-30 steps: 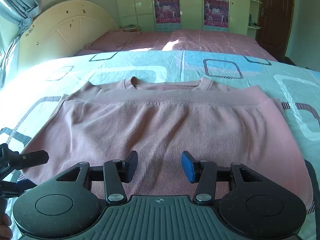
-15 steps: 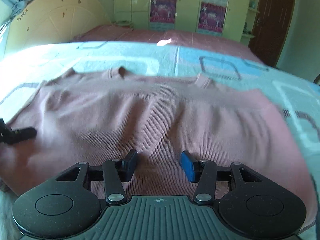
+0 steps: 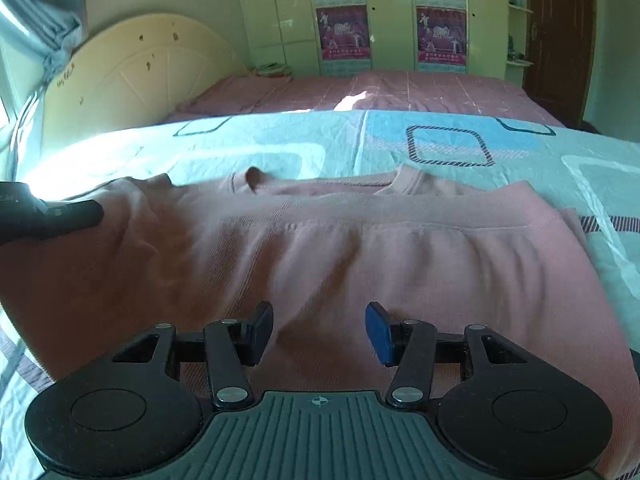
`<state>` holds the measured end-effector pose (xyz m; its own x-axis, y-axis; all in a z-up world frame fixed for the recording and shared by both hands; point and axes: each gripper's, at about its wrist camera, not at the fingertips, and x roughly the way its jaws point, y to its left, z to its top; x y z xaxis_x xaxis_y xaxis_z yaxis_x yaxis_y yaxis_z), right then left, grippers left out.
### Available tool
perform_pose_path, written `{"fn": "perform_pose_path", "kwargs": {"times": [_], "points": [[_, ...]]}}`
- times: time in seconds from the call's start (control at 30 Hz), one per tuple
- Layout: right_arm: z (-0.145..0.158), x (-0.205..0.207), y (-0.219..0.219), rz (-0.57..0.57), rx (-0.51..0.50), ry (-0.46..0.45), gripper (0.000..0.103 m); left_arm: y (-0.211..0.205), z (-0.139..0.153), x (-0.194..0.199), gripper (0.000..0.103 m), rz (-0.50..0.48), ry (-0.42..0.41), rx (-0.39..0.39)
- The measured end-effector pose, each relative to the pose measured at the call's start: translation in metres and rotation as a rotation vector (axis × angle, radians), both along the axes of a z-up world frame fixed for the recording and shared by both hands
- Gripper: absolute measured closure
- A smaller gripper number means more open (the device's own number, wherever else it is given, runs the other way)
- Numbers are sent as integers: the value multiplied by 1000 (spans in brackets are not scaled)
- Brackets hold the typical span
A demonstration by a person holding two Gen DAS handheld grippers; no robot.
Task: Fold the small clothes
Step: 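Grasp one side of the sweatshirt with the left gripper and fold it inward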
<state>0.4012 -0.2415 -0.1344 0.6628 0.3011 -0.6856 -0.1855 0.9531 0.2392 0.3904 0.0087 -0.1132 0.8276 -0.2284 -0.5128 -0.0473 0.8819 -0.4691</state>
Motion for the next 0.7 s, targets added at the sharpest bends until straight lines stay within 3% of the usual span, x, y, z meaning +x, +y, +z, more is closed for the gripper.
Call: {"fn": "perform_pose_path", "kwargs": {"times": [0.13, 0.23, 0.33, 0.37, 0.4, 0.43, 0.47, 0.5, 0.53, 0.63, 0.7], "points": [[8, -6, -61, -90, 53, 12, 52, -82, 20, 13, 93, -193, -50, 94], [7, -16, -114, -184, 57, 22, 52, -152, 9, 13, 93, -350, -50, 160], [0, -26, -156, -251, 60, 53, 52, -202, -31, 11, 85, -435, 54, 264], [-1, -29, -167, -264, 65, 64, 52, -212, -44, 11, 77, -472, 106, 292], [-3, -33, -177, -275, 77, 72, 52, -219, -55, 8, 73, -515, 148, 309], [-3, -36, -184, -279, 92, 74, 52, -221, -59, 0, 71, -535, 140, 322], [-2, -38, -189, -278, 109, 69, 52, -221, -57, -9, 61, -543, 111, 333], [0, -40, -191, -272, 124, 60, 52, -219, -53, -17, 38, -559, 99, 329], [4, -42, -191, -260, 136, 44, 52, -216, -48, -23, 28, -573, 95, 315], [15, -43, -185, -223, 145, -11, 52, -202, -34, -39, 27, -593, 86, 277], [23, -41, -178, -210, 136, -47, 43, -186, -22, -45, 27, -558, 69, 279]]}}
